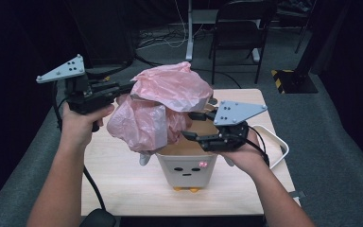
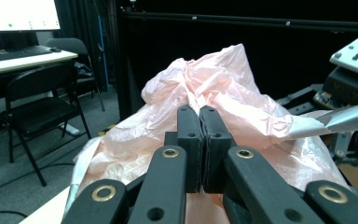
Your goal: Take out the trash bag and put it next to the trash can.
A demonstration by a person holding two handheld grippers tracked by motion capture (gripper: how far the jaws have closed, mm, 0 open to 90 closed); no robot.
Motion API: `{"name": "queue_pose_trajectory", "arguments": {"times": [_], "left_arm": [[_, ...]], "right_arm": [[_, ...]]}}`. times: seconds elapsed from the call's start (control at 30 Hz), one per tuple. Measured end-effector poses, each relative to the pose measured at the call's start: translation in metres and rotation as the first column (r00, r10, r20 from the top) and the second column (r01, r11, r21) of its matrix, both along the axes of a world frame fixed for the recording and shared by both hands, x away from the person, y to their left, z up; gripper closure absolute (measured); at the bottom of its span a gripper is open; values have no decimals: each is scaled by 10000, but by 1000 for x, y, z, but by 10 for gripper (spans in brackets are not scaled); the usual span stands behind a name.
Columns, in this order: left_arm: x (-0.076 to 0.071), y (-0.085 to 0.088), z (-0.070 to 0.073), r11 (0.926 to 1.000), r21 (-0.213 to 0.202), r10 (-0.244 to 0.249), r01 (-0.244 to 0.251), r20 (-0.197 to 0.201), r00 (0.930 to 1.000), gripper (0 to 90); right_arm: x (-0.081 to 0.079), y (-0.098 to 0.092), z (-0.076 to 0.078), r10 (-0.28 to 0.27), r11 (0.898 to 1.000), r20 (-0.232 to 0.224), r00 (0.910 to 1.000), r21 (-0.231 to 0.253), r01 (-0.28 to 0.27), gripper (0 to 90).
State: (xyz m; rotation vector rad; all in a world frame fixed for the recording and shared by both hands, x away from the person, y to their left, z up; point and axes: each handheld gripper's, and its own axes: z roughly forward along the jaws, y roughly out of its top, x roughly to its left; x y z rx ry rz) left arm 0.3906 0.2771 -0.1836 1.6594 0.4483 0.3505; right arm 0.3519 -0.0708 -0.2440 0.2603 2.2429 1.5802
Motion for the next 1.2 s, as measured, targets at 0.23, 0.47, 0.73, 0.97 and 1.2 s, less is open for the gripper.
{"name": "queue_pose_trajectory", "arguments": {"times": [0.23, 0.47, 0.73, 0.97, 1.2], "left_arm": [[-2, 8, 1, 9999, -71, 103, -103, 31, 9999, 883], [-4, 12, 1, 9998, -105, 146, -146, 57, 9999, 883], [-5, 14, 1, 9998, -80, 187, -187, 74, 9998, 883], [-5, 16, 1, 9997, -102, 216, -215, 77, 9997, 883], [-9, 11, 1, 10000, -48, -26, 27, 158, 9999, 883]], "right_arm": [[5, 15, -2, 14, 9977, -103, 9999, -677, -21, 520], [10, 20, -6, 45, 9941, -403, 9992, -1077, -88, 583], [12, 22, -9, 89, 9920, -554, 9984, -1253, -158, 674], [12, 21, -11, 255, 9906, -561, 9981, -1331, -328, 807], [12, 17, -10, 209, 9933, -373, 9991, -1125, -250, 880]]}}
